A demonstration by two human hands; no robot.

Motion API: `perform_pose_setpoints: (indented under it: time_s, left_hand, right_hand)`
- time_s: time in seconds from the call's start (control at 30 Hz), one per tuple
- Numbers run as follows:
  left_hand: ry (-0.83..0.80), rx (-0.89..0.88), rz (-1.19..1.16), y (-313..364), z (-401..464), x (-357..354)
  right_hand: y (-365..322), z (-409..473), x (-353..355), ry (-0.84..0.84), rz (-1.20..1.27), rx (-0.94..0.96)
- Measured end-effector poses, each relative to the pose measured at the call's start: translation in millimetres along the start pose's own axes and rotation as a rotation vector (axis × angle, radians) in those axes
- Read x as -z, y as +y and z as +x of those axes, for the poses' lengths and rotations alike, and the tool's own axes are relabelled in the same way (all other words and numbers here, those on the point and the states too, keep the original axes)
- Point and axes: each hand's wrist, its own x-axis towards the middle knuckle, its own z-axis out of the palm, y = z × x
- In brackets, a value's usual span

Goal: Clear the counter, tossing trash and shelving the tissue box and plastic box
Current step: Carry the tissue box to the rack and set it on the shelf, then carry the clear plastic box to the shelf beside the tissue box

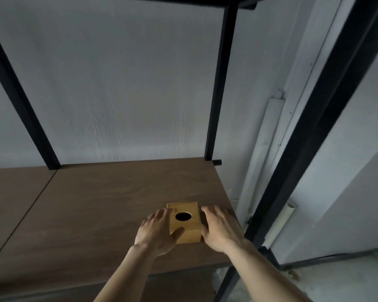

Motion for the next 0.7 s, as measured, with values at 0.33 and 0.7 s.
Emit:
perform_pose_setpoints:
  time_s: [0.33,0.7]
  left_hand:
    - [0.087,-0.101,0.110,60,-86,13]
    - [-0.046,-0.361,0.144,183,-157,-3]
  right_hand:
    - [26,-107,26,0.120,0.006,0.070]
    - [115,-266,62,0.127,-0.004,-0.226]
